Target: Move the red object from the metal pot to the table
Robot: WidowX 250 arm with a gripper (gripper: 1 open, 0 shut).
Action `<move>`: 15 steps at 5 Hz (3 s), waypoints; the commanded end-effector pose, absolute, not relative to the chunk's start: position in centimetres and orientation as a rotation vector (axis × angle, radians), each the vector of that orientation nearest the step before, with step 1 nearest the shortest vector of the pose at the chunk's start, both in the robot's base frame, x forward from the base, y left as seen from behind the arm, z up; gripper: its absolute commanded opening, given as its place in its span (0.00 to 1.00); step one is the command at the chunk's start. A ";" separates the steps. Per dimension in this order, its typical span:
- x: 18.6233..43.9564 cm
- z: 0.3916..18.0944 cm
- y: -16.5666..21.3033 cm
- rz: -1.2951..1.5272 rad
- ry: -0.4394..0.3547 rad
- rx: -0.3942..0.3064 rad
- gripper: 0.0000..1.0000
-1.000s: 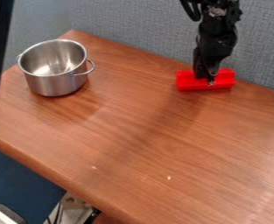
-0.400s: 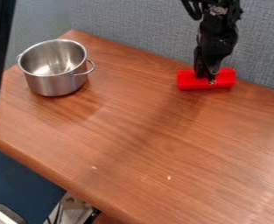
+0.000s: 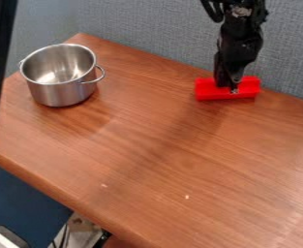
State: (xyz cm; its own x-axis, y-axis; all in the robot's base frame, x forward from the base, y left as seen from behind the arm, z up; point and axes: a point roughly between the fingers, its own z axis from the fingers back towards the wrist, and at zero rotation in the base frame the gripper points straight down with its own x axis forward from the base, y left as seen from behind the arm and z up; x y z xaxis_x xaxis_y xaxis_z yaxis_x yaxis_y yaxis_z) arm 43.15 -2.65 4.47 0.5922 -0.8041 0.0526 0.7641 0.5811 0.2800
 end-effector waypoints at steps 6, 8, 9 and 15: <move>43.8 6.9 -2.1 -0.897 -0.209 0.254 0.00; 43.4 7.9 -1.5 -0.884 -0.200 0.267 0.00; 43.0 8.8 -0.9 -0.870 -0.195 0.280 0.00; 34.8 12.4 10.5 -0.549 -0.115 0.322 0.00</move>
State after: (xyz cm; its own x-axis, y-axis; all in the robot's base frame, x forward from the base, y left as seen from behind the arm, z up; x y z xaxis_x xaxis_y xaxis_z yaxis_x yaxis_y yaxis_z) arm 34.68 10.46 9.96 0.8506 -0.5251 -0.0274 0.5108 0.8127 0.2803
